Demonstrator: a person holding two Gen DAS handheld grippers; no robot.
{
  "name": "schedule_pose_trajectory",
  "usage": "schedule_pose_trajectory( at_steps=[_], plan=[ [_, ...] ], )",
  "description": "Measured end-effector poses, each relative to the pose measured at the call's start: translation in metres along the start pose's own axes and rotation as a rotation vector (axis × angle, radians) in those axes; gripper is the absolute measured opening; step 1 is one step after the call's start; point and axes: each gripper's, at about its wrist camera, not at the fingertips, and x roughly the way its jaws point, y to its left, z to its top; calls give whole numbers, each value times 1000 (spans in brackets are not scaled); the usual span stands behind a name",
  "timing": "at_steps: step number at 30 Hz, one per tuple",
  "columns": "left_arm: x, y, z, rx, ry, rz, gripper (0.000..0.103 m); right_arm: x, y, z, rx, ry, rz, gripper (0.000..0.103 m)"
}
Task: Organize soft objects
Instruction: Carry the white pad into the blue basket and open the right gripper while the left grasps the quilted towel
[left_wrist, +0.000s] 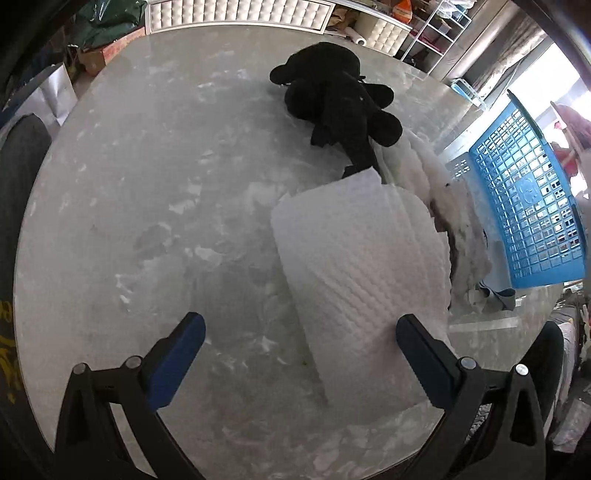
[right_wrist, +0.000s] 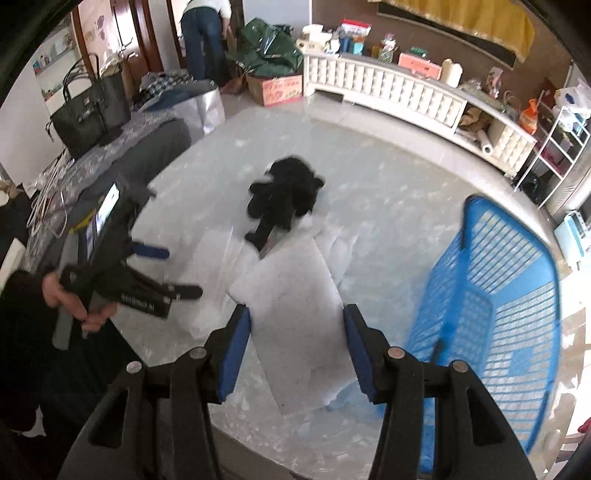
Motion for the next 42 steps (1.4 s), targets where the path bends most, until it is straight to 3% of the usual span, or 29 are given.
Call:
schedule_pose_trajectory(
  at_steps=[2, 4, 9, 15, 26, 37, 39, 42],
  plan=[
    [1, -2, -1, 2, -1, 10, 102, -11, -9, 7, 10, -21, -21, 50],
    [3, -5, 2, 11, -5, 23, 95, -20, -22, 12, 36, -37, -52, 51],
    [4, -22, 4, 30, -11, -20, 62, -26, -60, 18, 119, -43, -116, 51],
    [9, -32, 9, 28, -2, -77, 38, -32, -103, 16, 217, -30, -203, 52],
    [-1, -22, 3, 12, -24, -91, 18, 2, -162, -2, 336, 94, -264, 52],
    [-13, -13, -2, 19, -32, -125, 13, 71, -185, 0, 330, 242, -269, 53],
    [-15, -11, -3, 22, -33, -131, 12, 84, -184, 3, 330, 285, -234, 53],
    [-16, -10, -4, 20, -37, -138, 11, 86, -179, 9, 296, 285, -235, 55]
  ],
)
